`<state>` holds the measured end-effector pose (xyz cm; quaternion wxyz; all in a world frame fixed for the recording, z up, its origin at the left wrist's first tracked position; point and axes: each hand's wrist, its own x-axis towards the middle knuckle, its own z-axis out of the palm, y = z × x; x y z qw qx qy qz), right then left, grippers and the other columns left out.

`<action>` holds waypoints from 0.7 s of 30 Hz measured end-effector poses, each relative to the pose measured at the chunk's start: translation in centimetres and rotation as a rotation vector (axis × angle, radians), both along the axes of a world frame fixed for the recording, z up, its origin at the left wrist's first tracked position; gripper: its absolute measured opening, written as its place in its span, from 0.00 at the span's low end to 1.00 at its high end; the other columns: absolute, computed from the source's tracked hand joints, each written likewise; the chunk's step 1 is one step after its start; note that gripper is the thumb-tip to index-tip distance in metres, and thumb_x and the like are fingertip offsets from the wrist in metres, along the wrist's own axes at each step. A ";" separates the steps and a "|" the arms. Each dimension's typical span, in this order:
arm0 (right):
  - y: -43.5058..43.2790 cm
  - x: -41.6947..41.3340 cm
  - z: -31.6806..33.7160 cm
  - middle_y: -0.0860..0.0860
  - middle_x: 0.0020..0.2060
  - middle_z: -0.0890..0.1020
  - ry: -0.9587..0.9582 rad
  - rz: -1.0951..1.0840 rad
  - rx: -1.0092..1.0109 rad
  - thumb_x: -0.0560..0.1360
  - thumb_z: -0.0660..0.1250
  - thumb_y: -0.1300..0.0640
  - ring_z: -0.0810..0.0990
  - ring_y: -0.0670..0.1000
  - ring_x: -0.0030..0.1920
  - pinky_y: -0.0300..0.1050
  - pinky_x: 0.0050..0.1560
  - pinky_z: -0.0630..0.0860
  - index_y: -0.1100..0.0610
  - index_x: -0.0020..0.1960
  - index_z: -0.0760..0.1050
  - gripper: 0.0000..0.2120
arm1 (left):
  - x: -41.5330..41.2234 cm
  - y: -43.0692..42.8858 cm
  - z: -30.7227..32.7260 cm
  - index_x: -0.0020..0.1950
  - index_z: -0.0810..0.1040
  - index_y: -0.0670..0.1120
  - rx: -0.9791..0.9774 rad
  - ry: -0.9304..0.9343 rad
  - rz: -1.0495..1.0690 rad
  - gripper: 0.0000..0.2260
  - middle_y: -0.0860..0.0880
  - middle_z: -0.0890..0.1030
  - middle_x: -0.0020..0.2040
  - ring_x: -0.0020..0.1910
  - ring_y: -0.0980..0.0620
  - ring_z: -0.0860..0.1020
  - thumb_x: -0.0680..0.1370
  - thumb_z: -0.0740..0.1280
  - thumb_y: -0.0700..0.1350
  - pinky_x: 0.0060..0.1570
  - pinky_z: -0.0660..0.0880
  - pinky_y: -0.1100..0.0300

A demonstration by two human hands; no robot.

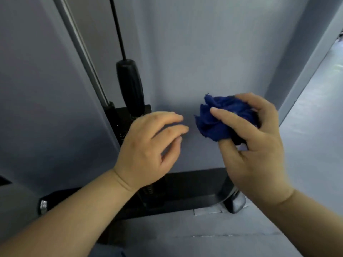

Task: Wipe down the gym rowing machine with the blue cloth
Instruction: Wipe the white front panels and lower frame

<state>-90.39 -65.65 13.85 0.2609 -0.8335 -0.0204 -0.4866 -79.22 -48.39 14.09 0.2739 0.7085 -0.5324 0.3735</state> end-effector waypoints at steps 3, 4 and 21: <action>0.1 1.5 -1.8 0.59 0.67 0.69 0.017 -0.020 -0.265 0.75 0.66 0.55 0.68 0.62 0.65 0.47 0.71 0.61 0.58 0.62 0.80 0.17 | 2.1 1.5 -2.2 0.66 0.78 0.43 0.180 -0.137 0.202 0.18 0.44 0.73 0.70 0.71 0.45 0.69 0.75 0.69 0.40 0.71 0.63 0.44; 0.0 2.1 -2.8 0.58 0.67 0.69 0.043 -0.003 -0.345 0.76 0.66 0.56 0.69 0.63 0.63 0.46 0.71 0.60 0.59 0.62 0.80 0.16 | 2.5 1.9 -2.9 0.70 0.74 0.44 0.252 -0.189 0.246 0.23 0.45 0.68 0.74 0.74 0.46 0.64 0.76 0.69 0.44 0.74 0.57 0.44; 0.9 5.2 -13.8 0.50 0.60 0.72 0.233 0.049 -0.587 0.74 0.66 0.59 0.72 0.54 0.48 0.52 0.40 0.79 0.55 0.55 0.83 0.12 | 5.0 4.7 -4.9 0.80 0.52 0.47 0.350 -0.384 0.487 0.43 0.44 0.55 0.79 0.77 0.43 0.55 0.73 0.73 0.52 0.75 0.46 0.42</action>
